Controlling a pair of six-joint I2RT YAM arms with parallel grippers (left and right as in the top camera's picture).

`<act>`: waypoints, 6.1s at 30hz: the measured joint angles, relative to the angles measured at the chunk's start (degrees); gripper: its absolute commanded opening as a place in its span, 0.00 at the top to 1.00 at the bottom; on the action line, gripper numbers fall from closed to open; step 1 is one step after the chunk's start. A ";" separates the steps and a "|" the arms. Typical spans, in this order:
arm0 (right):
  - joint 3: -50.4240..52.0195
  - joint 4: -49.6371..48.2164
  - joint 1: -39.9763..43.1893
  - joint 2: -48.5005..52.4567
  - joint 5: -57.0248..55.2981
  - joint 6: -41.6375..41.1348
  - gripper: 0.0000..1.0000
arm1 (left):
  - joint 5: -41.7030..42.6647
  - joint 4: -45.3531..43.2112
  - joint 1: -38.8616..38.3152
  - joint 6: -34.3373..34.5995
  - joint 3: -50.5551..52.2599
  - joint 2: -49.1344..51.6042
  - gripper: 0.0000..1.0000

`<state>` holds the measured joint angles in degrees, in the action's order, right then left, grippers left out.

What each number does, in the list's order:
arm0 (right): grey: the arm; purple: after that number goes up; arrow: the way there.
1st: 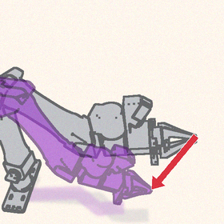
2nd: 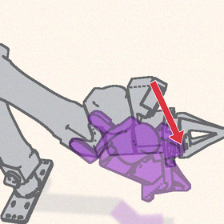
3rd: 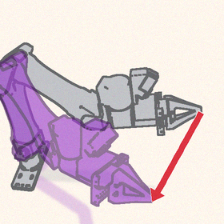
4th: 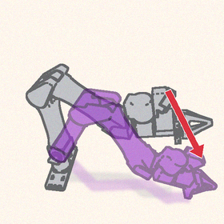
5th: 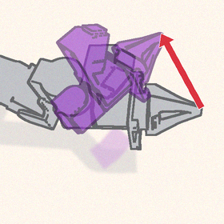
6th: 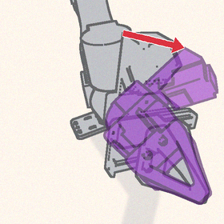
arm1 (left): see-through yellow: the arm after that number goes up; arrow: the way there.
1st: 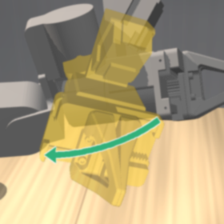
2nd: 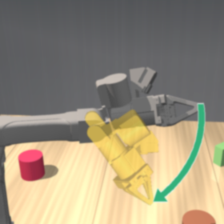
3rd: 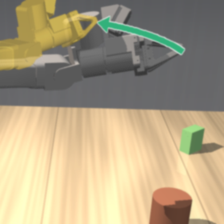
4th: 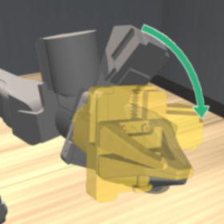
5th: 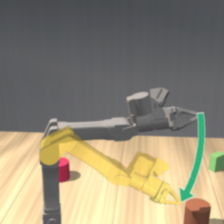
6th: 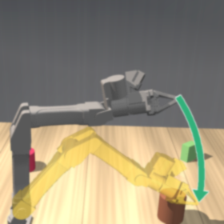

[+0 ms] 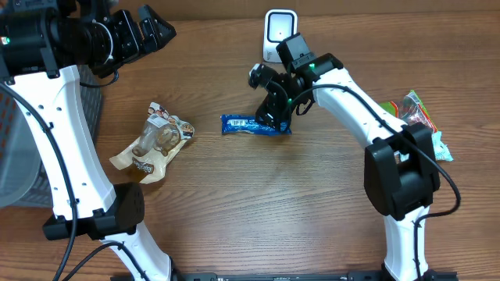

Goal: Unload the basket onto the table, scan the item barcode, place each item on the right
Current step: 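Lift the blue Oreo pack and hold it over the white scanner, then hold the blue Oreo pack against the scanner face with the right gripper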

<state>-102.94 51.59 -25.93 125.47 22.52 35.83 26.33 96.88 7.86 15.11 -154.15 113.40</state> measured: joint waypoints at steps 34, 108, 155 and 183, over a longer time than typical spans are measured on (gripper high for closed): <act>-4.31 11.96 1.57 7.48 1.18 -22.01 0.96 | 0.00 -0.02 0.00 0.00 0.00 0.00 0.00; 12.68 -50.97 3.54 -6.82 -52.59 -27.02 0.96 | 0.00 -0.02 0.00 0.00 0.00 0.00 0.00; 12.74 -89.29 1.75 8.87 -64.30 32.35 0.96 | 0.00 -0.02 0.00 0.00 0.00 0.00 0.00; 12.74 -101.68 2.69 8.87 -57.07 70.16 0.96 | 0.00 -0.02 0.00 0.00 0.00 0.00 0.00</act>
<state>-90.19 -50.09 -23.24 134.34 -34.54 106.00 26.33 96.86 7.86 15.11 -154.15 113.40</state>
